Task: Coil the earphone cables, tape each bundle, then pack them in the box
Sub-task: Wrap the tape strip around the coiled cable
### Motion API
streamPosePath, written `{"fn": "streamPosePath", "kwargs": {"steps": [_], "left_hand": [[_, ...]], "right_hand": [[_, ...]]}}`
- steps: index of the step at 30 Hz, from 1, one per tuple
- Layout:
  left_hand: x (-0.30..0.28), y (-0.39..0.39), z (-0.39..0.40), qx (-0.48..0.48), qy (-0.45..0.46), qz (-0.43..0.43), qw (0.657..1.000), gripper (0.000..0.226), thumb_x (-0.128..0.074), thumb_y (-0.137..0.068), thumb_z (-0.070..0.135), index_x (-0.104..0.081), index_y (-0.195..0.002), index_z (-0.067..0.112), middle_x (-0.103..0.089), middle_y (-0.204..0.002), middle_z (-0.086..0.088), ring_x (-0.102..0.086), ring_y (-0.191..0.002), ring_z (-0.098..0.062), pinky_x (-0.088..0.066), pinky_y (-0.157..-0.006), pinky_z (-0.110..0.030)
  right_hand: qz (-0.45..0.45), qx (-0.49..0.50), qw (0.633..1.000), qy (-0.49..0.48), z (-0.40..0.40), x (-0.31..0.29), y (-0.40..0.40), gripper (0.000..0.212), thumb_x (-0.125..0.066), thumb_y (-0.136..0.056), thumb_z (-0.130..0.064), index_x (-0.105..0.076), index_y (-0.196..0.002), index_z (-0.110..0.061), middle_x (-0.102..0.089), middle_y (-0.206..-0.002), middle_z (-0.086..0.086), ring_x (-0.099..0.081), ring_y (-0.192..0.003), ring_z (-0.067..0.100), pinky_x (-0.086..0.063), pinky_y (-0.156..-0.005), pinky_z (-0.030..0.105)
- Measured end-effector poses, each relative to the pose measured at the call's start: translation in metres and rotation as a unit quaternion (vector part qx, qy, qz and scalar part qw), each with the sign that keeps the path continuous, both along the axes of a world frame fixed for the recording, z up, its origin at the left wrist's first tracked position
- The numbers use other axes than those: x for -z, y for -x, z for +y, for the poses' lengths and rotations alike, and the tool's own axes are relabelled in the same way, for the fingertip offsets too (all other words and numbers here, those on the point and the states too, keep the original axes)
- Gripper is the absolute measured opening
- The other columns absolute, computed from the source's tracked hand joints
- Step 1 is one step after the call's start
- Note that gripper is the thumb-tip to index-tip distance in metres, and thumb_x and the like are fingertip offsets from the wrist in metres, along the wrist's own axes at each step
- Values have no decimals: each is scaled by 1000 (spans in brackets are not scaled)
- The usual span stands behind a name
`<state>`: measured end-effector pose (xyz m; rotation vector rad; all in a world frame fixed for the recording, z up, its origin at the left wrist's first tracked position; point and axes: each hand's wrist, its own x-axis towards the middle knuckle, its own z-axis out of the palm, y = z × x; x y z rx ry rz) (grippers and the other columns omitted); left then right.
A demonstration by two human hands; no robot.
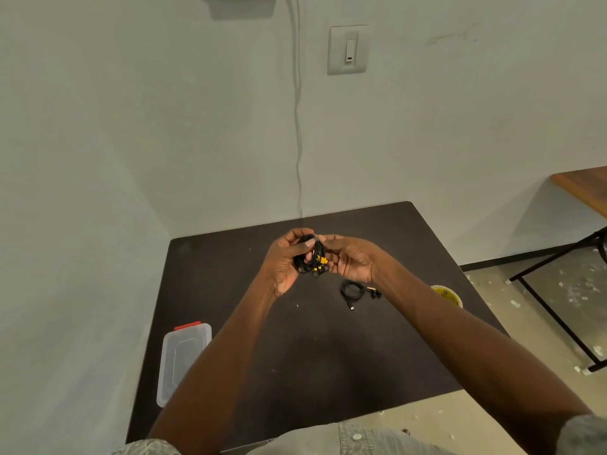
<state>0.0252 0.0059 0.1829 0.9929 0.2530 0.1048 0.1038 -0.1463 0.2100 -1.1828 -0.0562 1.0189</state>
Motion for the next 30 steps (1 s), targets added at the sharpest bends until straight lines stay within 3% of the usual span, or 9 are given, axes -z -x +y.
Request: {"fn": "streamPosePath", "kwargs": {"steps": [5, 10, 14, 19, 23, 26, 30], "left_hand": [[-9, 0, 0, -17, -30, 5, 999, 19, -67, -80, -3, -67, -95, 8, -69, -86, -3, -60, -77, -18, -52, -69, -30], [-15, 4, 5, 3, -24, -8, 1000, 23, -70, -74, 1, -67, -95, 8, -69, -85, -5, -62, -73, -16, -52, -67, -30], [-14, 6, 9, 2, -19, -27, 999, 19, -67, -77, -3, -66, -94, 5, -65, -87, -10, -60, -64, -14, -47, -54, -24], [-12, 5, 9, -7, 14, -39, 999, 17, -65, -77, -3, -65, -91, 6, -68, -93, -12, -58, -60, -14, -45, -48, -23], [-10, 6, 7, 0, 19, -45, 999, 14, -62, -81, -2, -62, -90, 8, -67, -98, -10, -53, -58, -12, -41, -46, -21], [-8, 5, 5, -17, 36, -46, 998, 17, -55, -86, -7, -59, -90, 10, -66, -97, -9, -52, -55, -10, -39, -44, -20], [-6, 5, 1, -32, 71, -49, 996, 20, -56, -85, -5, -58, -95, 12, -67, -97, -8, -51, -52, -9, -39, -43, -20]], "right_hand": [[17, 4, 999, -39, 2, 1, 2, 19, -68, -80, -9, -70, -99, -5, -73, -87, 14, -72, -74, 21, -58, -68, 30], [-31, 18, 999, -40, 6, -1, 3, 26, -73, -77, -10, -68, -103, -8, -70, -91, 11, -64, -78, 21, -52, -69, 28], [-107, 18, 994, -31, 3, -9, 2, 17, -70, -83, -6, -67, -99, -8, -68, -86, 6, -61, -70, 13, -44, -62, 24], [-98, 76, 990, -67, -1, -10, -3, 9, -63, -91, -9, -64, -100, -7, -70, -92, 7, -69, -75, 12, -46, -61, 21], [-197, 106, 974, -21, -2, -5, 3, 10, -62, -92, -7, -67, -99, -2, -68, -86, 8, -64, -72, 15, -41, -61, 24], [-306, 149, 939, 42, -2, -4, 13, 10, -66, -88, -9, -71, -95, -4, -70, -79, 8, -64, -70, 11, -42, -63, 22], [-340, 169, 923, 58, 2, -5, 29, 9, -66, -89, -9, -73, -94, -6, -71, -80, 4, -63, -71, 3, -45, -64, 12]]}}
